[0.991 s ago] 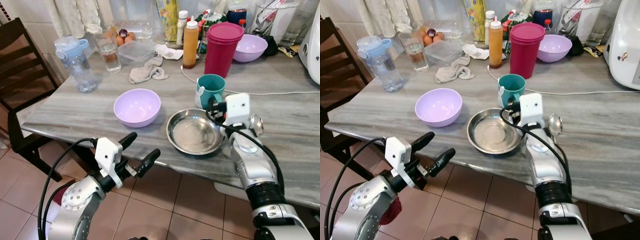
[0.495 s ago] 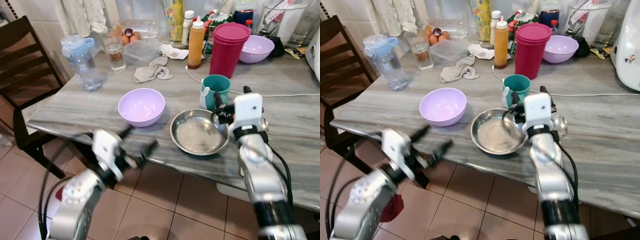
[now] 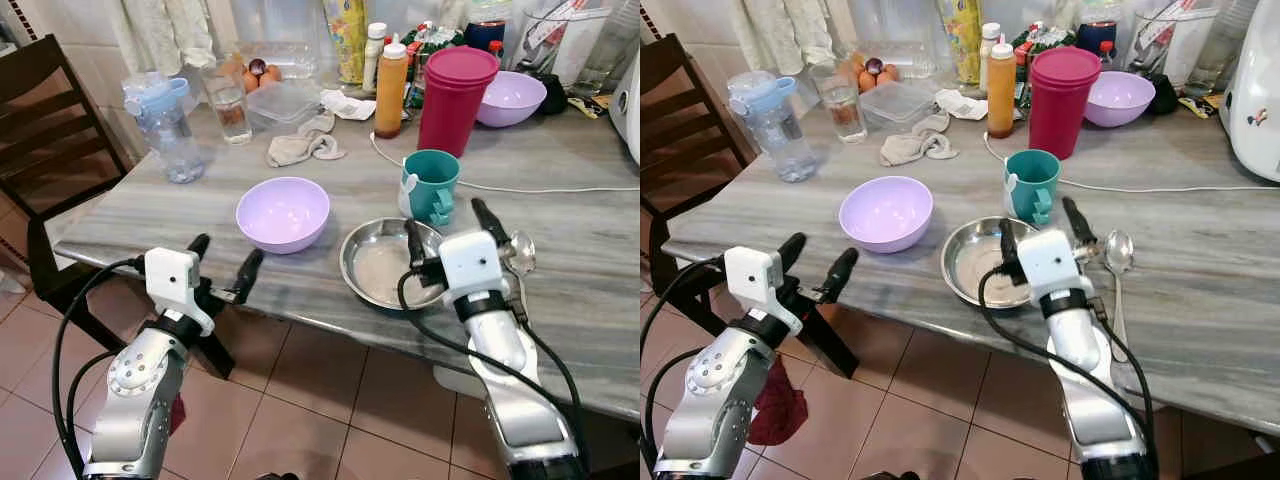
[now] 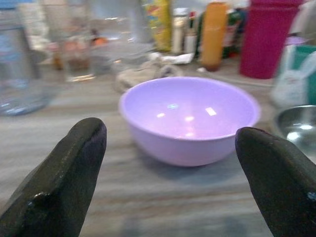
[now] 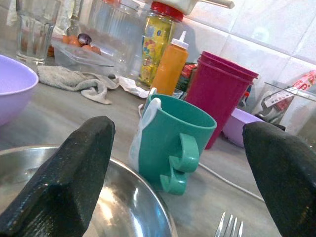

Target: Setting the table

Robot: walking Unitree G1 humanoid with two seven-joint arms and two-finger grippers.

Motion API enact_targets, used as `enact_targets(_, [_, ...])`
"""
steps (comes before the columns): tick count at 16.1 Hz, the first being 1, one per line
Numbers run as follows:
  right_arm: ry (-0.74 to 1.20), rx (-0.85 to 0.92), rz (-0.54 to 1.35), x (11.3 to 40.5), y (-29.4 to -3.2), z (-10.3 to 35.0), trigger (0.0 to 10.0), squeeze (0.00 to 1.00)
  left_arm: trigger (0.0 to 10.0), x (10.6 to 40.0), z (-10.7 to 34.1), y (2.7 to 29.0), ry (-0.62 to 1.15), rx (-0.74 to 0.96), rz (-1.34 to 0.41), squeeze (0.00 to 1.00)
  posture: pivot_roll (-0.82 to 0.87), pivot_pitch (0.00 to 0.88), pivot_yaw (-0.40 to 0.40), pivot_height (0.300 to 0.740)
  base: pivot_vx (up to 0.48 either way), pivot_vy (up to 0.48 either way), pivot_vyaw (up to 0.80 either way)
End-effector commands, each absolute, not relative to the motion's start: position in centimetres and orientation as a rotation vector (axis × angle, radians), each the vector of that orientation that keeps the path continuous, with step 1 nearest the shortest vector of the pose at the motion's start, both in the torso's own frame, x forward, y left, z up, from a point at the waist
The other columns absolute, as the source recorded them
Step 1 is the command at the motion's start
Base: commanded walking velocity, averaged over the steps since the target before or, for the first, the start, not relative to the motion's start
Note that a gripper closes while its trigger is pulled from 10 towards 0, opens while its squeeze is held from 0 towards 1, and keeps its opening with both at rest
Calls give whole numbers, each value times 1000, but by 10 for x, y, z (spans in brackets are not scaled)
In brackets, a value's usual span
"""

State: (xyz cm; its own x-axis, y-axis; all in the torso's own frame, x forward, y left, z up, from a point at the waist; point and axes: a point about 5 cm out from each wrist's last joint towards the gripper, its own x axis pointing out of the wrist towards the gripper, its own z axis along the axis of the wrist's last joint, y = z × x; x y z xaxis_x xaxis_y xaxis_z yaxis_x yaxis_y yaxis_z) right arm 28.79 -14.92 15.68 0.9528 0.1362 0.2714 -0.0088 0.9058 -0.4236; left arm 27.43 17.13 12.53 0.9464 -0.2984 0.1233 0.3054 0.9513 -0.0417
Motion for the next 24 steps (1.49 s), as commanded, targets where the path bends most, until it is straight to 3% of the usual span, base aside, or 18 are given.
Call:
enact_targets(1, [-353,-460,87,284,-141,166,10000,1000,10000,276,121,178,-102,-37,-232,0,-218,72,110,740,0,0,0])
enact_targets(5, [-362,-519,132,283,-133,167,10000,1000,10000,278,118,175,-90,-34,-182,0,-218,72,106,740,0,0,800])
enact_targets(6, [-362,-519,133,283,-133,168,10000,933,10000,280,117,176,-85,-25,-137,0,-219,72,101,740,0,0,800])
enact_targets(7, [-364,-531,132,283,-133,168,10000,580,10000,282,117,177,-86,-11,-114,0,-220,72,99,740,0,0,800])
enact_targets(8, [-364,-533,137,283,-133,168,10000,0,10000,284,118,180,-96,24,-81,0,-220,75,97,740,0,0,800])
enact_targets(24, [-366,-445,212,281,-113,164,10000,0,10000,290,108,202,-73,163,147,0,-209,70,115,740,0,0,800])
